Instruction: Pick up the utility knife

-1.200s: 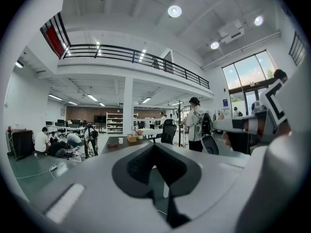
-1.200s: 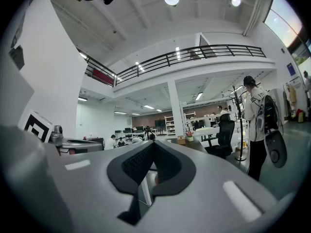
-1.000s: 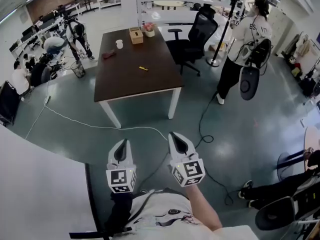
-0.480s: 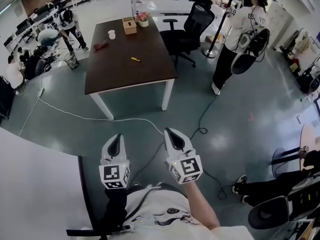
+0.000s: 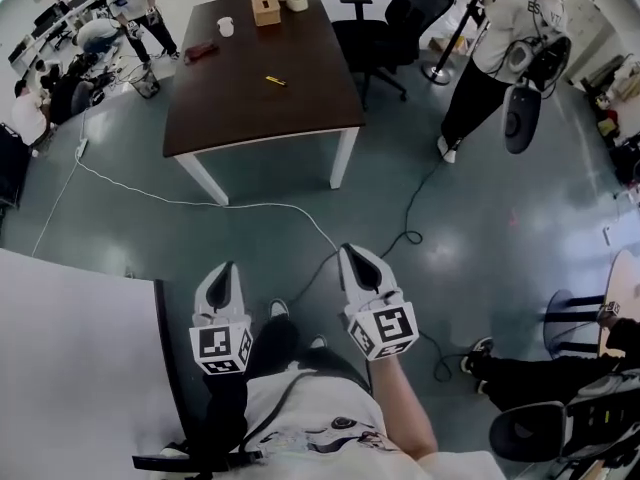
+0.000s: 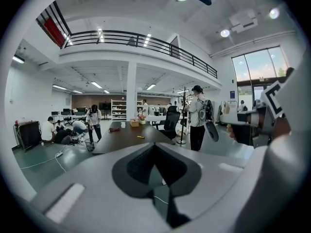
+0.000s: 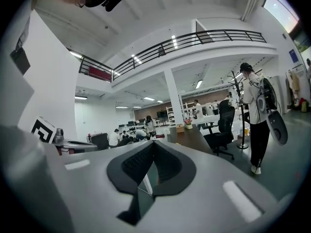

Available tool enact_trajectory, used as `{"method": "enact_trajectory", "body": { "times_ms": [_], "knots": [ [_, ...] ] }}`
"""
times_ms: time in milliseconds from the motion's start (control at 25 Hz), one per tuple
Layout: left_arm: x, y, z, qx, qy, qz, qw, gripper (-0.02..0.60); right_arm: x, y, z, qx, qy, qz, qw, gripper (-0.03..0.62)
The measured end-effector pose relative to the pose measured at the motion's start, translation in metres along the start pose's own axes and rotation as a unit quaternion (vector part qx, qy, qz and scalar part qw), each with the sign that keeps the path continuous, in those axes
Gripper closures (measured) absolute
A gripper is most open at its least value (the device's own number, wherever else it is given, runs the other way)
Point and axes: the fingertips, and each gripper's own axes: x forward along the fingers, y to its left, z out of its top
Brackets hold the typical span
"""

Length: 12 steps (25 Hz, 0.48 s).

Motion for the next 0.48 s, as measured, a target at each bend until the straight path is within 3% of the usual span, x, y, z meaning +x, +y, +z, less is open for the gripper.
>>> {"method": "enact_trajectory", "body": {
  "times_ms": [240, 480],
  "knots": [
    [0.065, 0.035, 0.006, -0.010, -0.006, 0.000, 0.9999, 0.584, 0.067, -0.004, 0.004, -0.010, 0.000, 0.011, 1.000, 0.592],
    [0.153, 0.074, 0.036, -0.013, -0.009, -0.030, 0.9994, 0.584, 0.161, -0.022, 0.032, -0.016, -0.012, 0.006, 1.000, 0.592]
  ]
}}
